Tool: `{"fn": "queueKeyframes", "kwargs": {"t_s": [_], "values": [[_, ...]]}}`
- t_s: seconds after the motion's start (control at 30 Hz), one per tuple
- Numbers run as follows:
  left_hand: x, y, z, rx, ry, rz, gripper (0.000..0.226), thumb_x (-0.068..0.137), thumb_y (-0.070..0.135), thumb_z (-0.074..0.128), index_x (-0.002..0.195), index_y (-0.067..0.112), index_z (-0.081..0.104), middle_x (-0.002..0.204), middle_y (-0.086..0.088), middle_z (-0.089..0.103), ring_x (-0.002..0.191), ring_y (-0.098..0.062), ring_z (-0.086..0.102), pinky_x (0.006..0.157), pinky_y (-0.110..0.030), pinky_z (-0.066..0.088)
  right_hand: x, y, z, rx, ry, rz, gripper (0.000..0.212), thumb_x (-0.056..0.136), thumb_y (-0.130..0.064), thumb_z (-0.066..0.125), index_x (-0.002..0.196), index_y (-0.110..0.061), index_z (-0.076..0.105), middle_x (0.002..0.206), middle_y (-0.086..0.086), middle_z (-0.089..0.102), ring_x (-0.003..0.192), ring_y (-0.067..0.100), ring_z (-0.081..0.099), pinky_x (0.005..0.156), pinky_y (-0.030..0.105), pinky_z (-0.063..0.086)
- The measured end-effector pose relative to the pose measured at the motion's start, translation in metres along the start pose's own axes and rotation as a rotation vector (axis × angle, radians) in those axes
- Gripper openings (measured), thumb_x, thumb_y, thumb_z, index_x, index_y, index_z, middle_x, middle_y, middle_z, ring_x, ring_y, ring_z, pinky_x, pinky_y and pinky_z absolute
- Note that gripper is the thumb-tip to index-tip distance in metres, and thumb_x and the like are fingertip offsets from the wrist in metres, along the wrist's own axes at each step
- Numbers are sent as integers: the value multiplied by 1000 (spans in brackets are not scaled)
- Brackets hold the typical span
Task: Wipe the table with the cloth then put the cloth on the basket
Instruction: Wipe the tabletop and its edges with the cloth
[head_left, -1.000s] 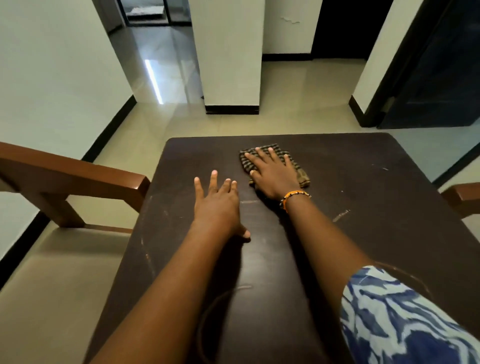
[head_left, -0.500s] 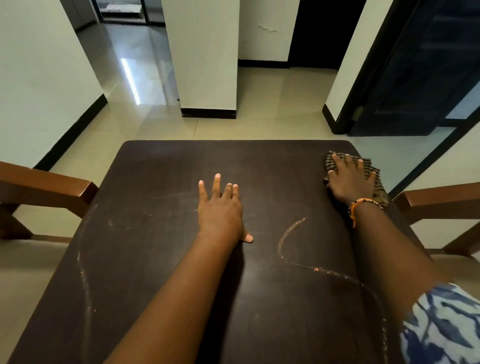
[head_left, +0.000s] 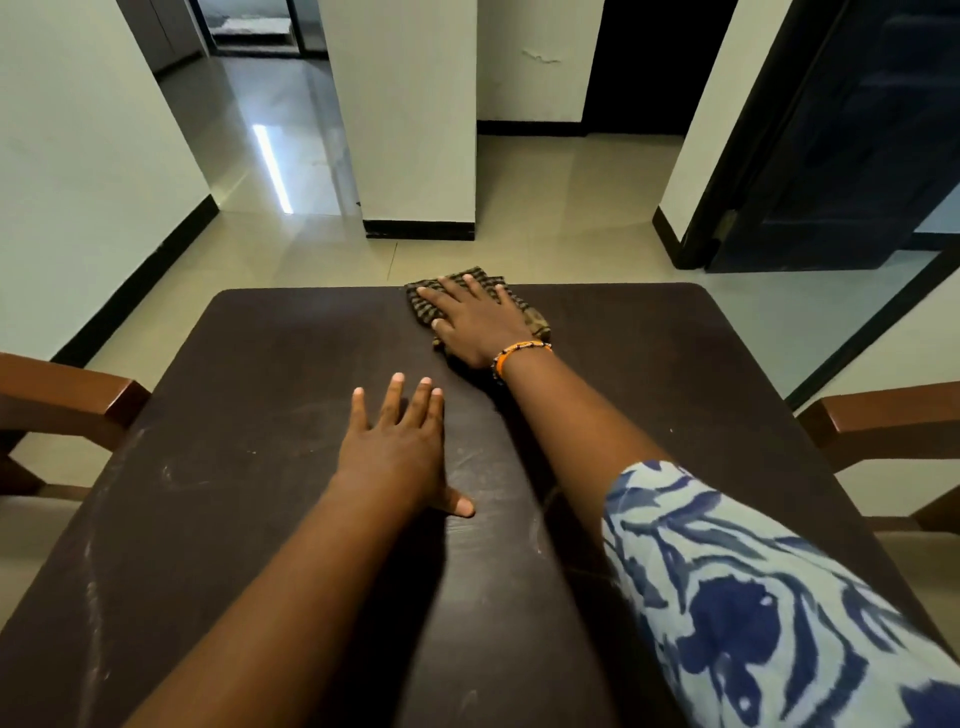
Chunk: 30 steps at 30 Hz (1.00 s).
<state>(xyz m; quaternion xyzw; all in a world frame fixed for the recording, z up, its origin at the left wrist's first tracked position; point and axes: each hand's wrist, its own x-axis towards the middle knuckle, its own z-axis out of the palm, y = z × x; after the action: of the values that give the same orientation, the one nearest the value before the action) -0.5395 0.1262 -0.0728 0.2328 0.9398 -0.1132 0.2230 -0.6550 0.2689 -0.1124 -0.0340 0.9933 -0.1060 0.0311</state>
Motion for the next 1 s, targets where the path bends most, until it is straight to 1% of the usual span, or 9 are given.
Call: {"fn": "queueKeyframes", "kwargs": {"t_s": [0.1,0.3,0.37,0.47,0.53,0.6,0.8,0.9,1.0], "values": [[-2,0,-3,10,-21,7,115,76,67,51,147,9,-18,156,-4,-24,141,-28,-27,113,-55,-11,-14,54,-10,-6,68,125,51,98,-33,30,148,-33,17,158,-4,15,146,23,8,116,53,5],[-2,-1,-1,19,-31,-13,116,76,70,48,145,8,-21,154,-7,-29,140,-29,-30,112,-55,-14,-82,176,-30,-15,193,502,51,97,-34,31,147,-29,23,156,1,22,143,26,16,116,54,11],[-1,0,0,20,-24,-13,116,76,69,49,145,8,-21,153,-7,-30,140,-29,-30,111,-56,-14,-100,186,-33,9,203,574,50,98,-34,31,147,-28,22,157,3,21,144,27,15,116,54,9],[-1,0,1,19,-18,-20,116,76,69,48,145,8,-21,154,-7,-29,140,-29,-30,111,-57,-15,-108,167,-27,17,214,629,52,98,-34,31,148,-28,21,158,3,16,145,28,10,116,55,4],[-2,1,0,31,-12,-30,116,76,70,48,145,7,-21,154,-8,-28,140,-30,-30,110,-58,-16,-109,141,-21,20,217,615,53,97,-33,33,148,-28,21,158,2,14,146,28,8,115,56,3],[-6,2,-2,60,11,-55,117,75,71,48,145,6,-19,155,-10,-26,140,-31,-29,109,-58,-17,-105,104,-15,23,198,540,53,96,-33,34,148,-28,21,158,2,14,146,28,7,115,56,4],[-34,12,-1,-12,106,-146,119,72,72,51,147,3,-11,157,-13,-17,143,-30,-22,110,-59,-14,-106,-17,10,11,83,100,52,97,-35,34,147,-33,19,159,-2,11,147,24,3,115,53,1],[-57,13,6,-97,61,-128,123,69,73,52,147,3,-11,157,-12,-17,144,-30,-21,110,-60,-13,-123,-7,8,-7,18,28,52,98,-36,32,147,-36,16,159,-5,10,147,21,3,116,52,1],[-75,9,12,-96,11,-113,128,65,72,59,147,5,-14,156,-11,-20,142,-30,-24,109,-59,-16,-152,35,-1,6,66,129,51,98,-35,32,147,-36,16,159,-7,12,147,20,5,116,52,4]]}}
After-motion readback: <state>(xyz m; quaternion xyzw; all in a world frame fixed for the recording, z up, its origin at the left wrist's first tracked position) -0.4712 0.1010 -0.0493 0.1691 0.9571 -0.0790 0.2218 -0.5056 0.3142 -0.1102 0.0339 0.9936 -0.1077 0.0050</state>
